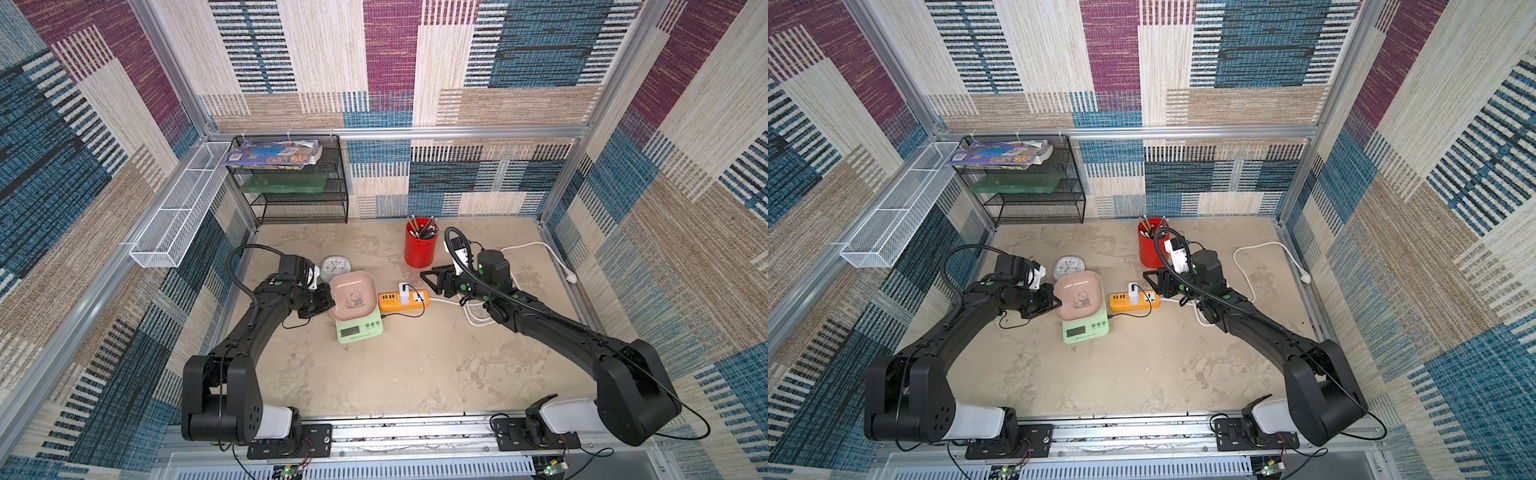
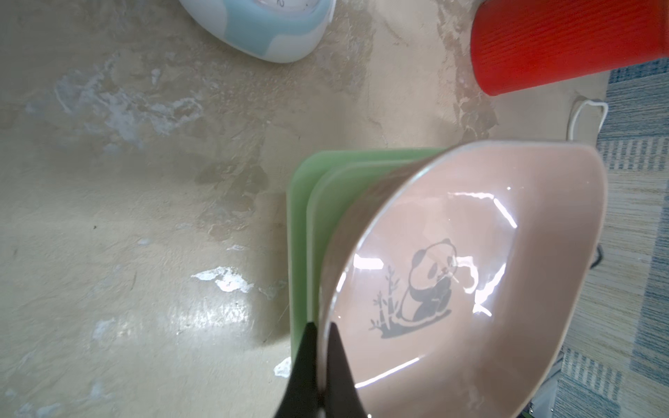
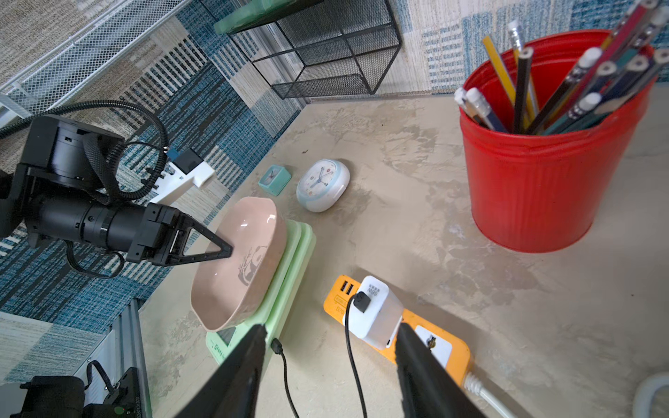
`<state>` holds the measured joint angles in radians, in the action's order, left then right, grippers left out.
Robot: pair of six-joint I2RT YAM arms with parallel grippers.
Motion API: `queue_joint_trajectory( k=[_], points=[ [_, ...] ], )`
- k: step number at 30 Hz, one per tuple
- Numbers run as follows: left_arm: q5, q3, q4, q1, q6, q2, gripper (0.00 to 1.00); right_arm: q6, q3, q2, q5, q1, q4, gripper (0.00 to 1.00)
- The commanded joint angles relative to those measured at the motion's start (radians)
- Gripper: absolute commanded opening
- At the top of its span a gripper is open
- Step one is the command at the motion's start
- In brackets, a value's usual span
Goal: Charge the electronic scale
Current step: Place the electronic scale at the center of the board.
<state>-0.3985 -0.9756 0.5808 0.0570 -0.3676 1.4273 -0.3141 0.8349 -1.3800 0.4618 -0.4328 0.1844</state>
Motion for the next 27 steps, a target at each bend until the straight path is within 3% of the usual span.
queue_joint_trajectory(
  k=[1,27],
  points=[
    [0.001,-0.015,0.003,0.000,-0.019,0.022,0.00,-0.002,-0.003,-0.001,-0.003,0.004,0.033,0.59],
    [0.113,-0.089,0.053,0.051,-0.037,0.137,0.00,-0.011,-0.012,-0.012,-0.003,0.025,0.041,0.59]
  ],
)
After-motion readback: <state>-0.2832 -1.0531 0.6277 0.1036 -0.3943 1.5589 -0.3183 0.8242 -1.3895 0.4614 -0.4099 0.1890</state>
